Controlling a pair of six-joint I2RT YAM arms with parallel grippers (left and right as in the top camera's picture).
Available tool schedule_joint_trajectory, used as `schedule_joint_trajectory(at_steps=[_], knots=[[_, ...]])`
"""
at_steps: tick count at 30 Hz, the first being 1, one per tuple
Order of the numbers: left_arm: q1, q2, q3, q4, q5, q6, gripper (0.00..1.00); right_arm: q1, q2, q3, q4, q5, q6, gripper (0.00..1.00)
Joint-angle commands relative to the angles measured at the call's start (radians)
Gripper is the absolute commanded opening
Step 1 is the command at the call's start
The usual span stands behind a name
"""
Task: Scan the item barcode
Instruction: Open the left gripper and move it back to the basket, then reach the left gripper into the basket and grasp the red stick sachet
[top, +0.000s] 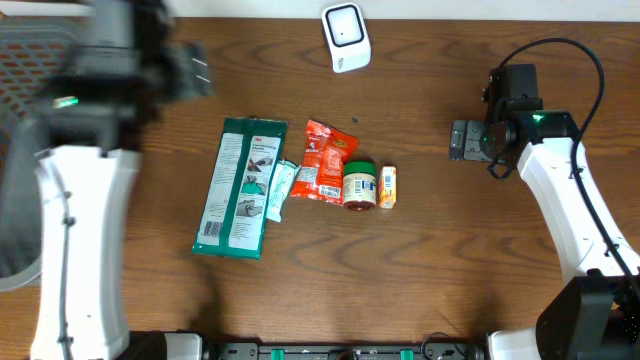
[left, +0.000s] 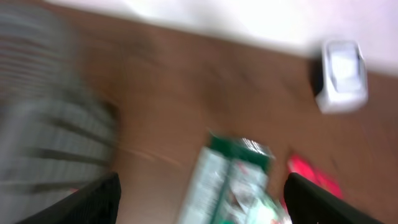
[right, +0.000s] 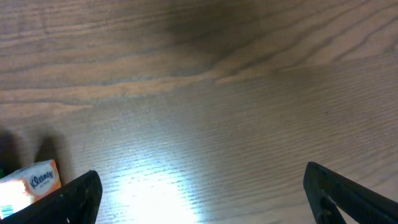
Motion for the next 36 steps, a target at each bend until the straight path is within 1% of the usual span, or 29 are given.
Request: schedule_joint_trajectory(at_steps=[1, 3, 4, 6, 10, 13, 15, 17, 22, 25, 28, 32, 36], knots=[[0.18, -0.003, 0.066, -0.019, -0.048, 0.035, 0.86, -0.002, -0.01, 0.01, 0.0, 0.016, -0.01, 0.99], [0.279, 0.001, 0.065, -0.028, -0.048, 0.035, 0.87, -0.003, -0.01, 0.01, 0.0, 0.016, -0.01, 0.99], [0.382, 0.016, 0.064, -0.05, -0.047, 0.034, 0.93, -0.003, -0.01, 0.01, 0.0, 0.016, -0.01, 0.99], [0.476, 0.038, 0.064, -0.086, -0.046, 0.034, 0.97, -0.003, -0.01, 0.01, 0.0, 0.016, -0.01, 0.99], [0.607, 0.093, 0.063, -0.193, -0.043, 0.035, 0.99, -0.003, -0.01, 0.01, 0.0, 0.016, -0.01, 0.99], [0.669, 0.145, 0.058, -0.287, -0.017, 0.034, 0.99, -0.003, -0.01, 0.01, 0.0, 0.016, -0.01, 0.99], [0.694, 0.181, 0.039, -0.332, 0.021, 0.034, 0.99, -0.003, -0.01, 0.01, 0.0, 0.016, -0.01, 0.99], [0.701, 0.214, 0.005, -0.356, 0.025, 0.034, 0.99, -0.003, -0.01, 0.01, 0.0, 0.016, -0.01, 0.99], [0.702, 0.269, -0.109, -0.35, 0.024, 0.034, 0.99, -0.003, -0.01, 0.01, 0.0, 0.016, -0.01, 0.99], [0.702, 0.282, -0.199, -0.306, 0.025, 0.024, 0.99, -0.003, -0.01, 0.01, 0.0, 0.016, -0.01, 0.99], [0.702, 0.282, -0.271, -0.244, 0.025, -0.04, 1.0, -0.003, -0.01, 0.01, 0.0, 0.016, -0.01, 0.99], [0.702, 0.282, -0.328, -0.171, 0.024, -0.108, 1.0, -0.003, -0.01, 0.01, 0.0, 0.016, -0.01, 0.99], [0.702, 0.282, -0.377, -0.126, 0.024, -0.129, 1.0, -0.003, -0.01, 0.01, 0.0, 0.016, -0.01, 0.99]])
